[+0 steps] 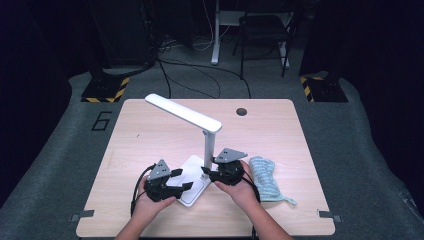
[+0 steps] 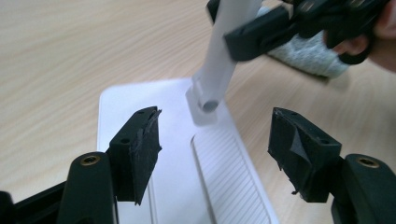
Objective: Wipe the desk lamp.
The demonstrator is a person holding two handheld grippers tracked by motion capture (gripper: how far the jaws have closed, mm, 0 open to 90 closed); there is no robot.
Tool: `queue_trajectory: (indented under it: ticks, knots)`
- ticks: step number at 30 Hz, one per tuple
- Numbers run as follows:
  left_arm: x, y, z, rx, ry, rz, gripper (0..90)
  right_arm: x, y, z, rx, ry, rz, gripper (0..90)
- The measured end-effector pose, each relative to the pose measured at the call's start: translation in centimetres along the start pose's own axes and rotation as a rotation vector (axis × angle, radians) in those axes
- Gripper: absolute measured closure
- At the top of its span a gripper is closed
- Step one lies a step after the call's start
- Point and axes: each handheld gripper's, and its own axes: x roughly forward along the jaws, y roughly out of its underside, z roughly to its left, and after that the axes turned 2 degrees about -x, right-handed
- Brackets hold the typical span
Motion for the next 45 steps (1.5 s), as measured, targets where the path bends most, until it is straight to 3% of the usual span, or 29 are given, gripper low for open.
queue_trajectory:
  ticks: [5,6,10,14,16,17,20,22,24,31,32,38,45]
  knots:
    - [0.8,0.8,0.5,-0.017,-0.017,0.015,29.8,-0.1,-0.2,0.0,-0.006,0.018,0.009,50.9]
    - [1.0,0.9,0.5,-0.014,-0.026,0.025,27.0,-0.5,0.0,0.3,0.000,0.044,0.006,46.6]
    - [1.4,1.3,0.8,-0.028,-0.022,0.032,24.5,-1.6,0.4,0.5,0.017,0.049,-0.010,44.4]
    - [1.6,1.6,0.8,-0.023,-0.030,0.042,23.9,-3.9,1.1,0.6,0.054,0.069,-0.041,42.9]
    - [1.8,1.8,0.7,-0.028,-0.014,0.053,23.9,-5.3,1.5,0.4,0.054,0.090,-0.060,41.7]
    - [1.9,1.9,0.6,-0.034,-0.018,0.059,23.9,-7.0,2.2,0.2,0.078,0.116,-0.070,41.4]
    - [2.2,2.0,0.3,-0.018,-0.022,0.073,23.6,-8.2,2.8,0.0,0.102,0.136,-0.079,40.8]
    - [2.4,2.1,0.1,-0.021,-0.029,0.078,22.3,-10.2,4.1,-0.5,0.122,0.190,-0.092,39.0]
    - [2.5,2.1,0.1,-0.010,-0.037,0.083,21.4,-10.9,4.9,-0.9,0.133,0.221,-0.088,38.4]
    - [2.9,2.3,-0.1,-0.010,-0.058,0.103,19.8,-11.9,7.3,-2.6,0.188,0.296,-0.078,36.2]
    - [3.2,2.3,-0.2,-0.003,-0.084,0.125,19.0,-12.0,7.7,-2.9,0.218,0.295,-0.084,36.1]
    - [3.4,2.5,-0.4,-0.008,-0.088,0.113,17.4,-12.1,8.2,-3.1,0.193,0.337,-0.067,36.1]
    - [3.4,2.5,-0.5,-0.014,-0.098,0.109,17.4,-12.2,8.8,-3.6,0.217,0.351,-0.057,36.2]
